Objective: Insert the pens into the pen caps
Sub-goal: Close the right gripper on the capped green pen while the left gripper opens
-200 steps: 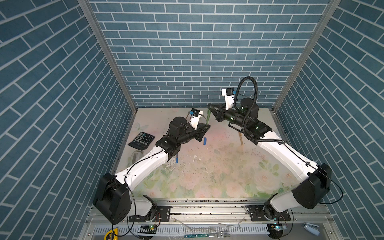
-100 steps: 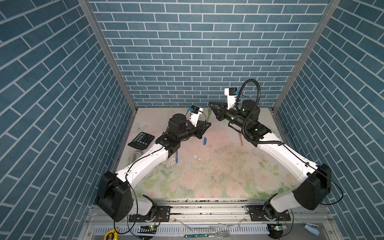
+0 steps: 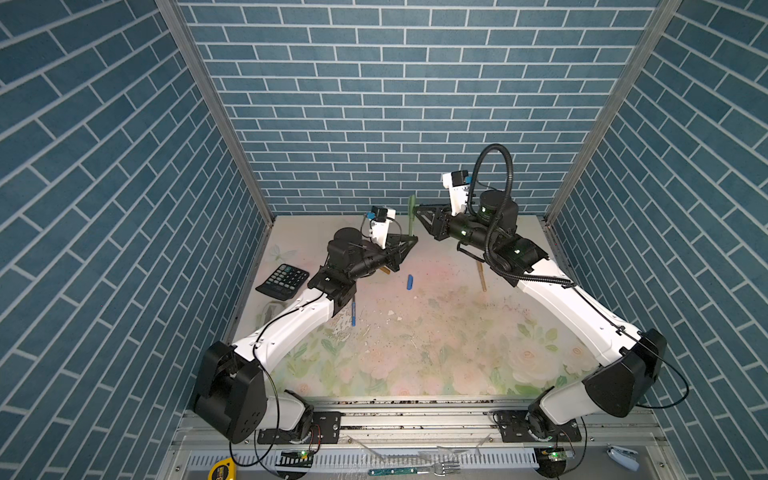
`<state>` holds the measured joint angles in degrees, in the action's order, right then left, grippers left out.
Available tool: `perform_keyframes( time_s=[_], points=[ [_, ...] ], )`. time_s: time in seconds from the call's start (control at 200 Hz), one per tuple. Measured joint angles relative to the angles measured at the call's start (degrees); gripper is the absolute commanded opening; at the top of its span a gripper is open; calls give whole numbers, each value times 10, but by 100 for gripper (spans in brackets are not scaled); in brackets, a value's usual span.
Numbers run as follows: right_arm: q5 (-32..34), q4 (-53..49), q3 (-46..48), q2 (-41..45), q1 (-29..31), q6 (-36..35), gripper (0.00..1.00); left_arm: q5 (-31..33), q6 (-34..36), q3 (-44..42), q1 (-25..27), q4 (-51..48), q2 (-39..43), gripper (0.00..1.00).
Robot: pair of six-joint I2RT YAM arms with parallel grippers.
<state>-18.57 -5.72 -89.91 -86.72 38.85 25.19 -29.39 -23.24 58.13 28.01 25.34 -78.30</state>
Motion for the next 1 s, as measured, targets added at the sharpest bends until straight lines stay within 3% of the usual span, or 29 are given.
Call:
perform_keyframes(
  time_s=[0.23,0.445,0.64,0.75,0.915,1.0],
  points=[
    [2,-86,-97,-5,9,-36,49,6,-38,-74,-18,65,15,0],
    [-5,-135,-108,-10,12,-46,46,5,-51,-90,-20,74,37,0],
    [-27,-167,-130,-63,37,-47,44,1,-60,-90,-21,86,63,0],
    [-36,-177,-137,-90,46,-48,36,1,-61,-90,-21,91,66,0],
    [-51,-186,-143,-102,50,-51,12,2,-66,-96,-22,88,66,0],
    [-51,-189,-146,-102,51,-62,7,0,-70,-97,-22,92,66,0]
  ],
)
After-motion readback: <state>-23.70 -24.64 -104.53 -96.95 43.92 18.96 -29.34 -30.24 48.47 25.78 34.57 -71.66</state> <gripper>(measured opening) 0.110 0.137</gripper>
